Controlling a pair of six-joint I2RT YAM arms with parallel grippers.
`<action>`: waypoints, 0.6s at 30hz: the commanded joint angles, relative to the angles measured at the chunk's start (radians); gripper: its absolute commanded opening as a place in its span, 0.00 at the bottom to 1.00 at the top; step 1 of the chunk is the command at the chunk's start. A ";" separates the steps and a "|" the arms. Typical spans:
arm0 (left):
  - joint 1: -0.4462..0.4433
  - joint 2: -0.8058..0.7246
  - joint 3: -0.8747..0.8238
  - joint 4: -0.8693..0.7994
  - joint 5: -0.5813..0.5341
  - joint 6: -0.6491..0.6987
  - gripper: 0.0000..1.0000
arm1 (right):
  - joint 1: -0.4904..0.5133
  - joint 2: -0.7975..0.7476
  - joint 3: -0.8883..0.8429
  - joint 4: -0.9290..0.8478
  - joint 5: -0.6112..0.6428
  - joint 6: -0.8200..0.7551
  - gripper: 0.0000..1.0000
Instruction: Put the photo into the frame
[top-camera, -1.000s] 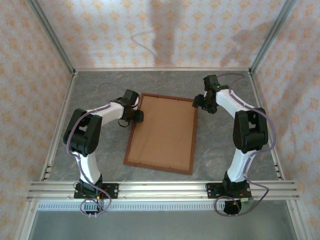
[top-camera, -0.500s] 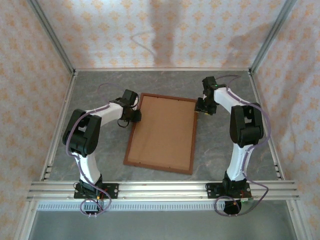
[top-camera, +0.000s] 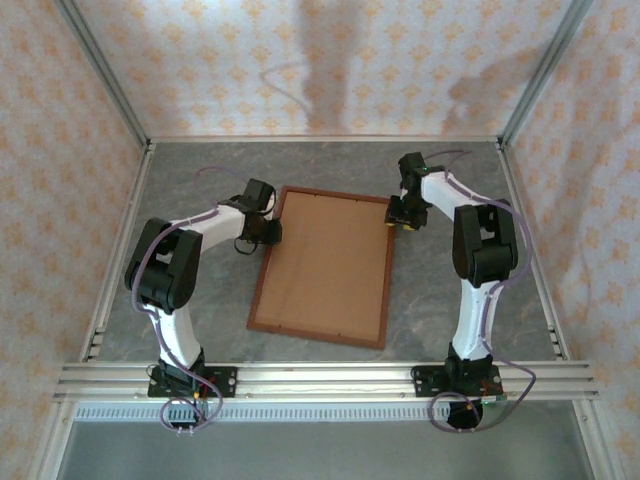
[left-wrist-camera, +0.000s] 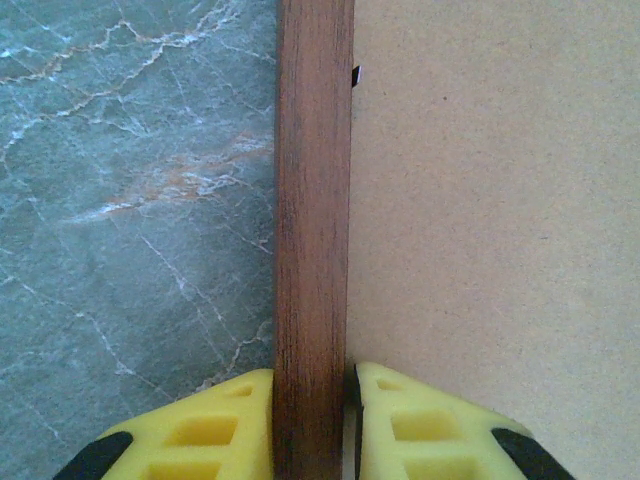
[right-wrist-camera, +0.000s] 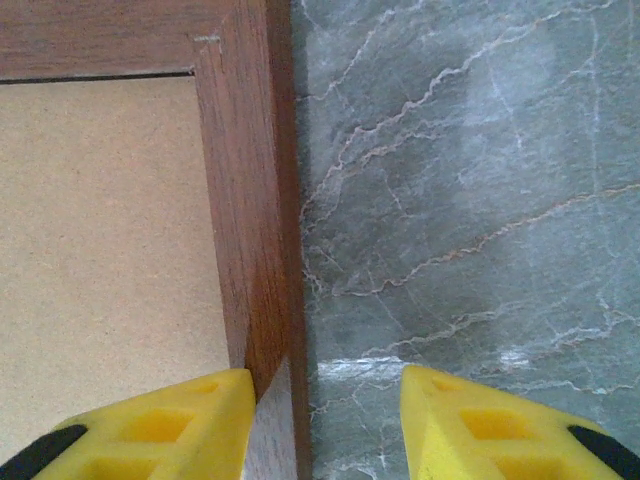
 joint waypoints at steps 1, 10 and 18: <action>0.005 0.021 -0.034 -0.037 -0.006 0.017 0.22 | 0.015 0.040 0.024 -0.019 0.009 -0.007 0.42; 0.005 0.029 -0.032 -0.037 0.013 0.014 0.21 | 0.066 0.062 0.021 -0.030 0.026 0.004 0.41; 0.005 0.032 -0.032 -0.033 0.028 0.013 0.21 | 0.105 0.104 0.053 -0.050 0.063 0.017 0.40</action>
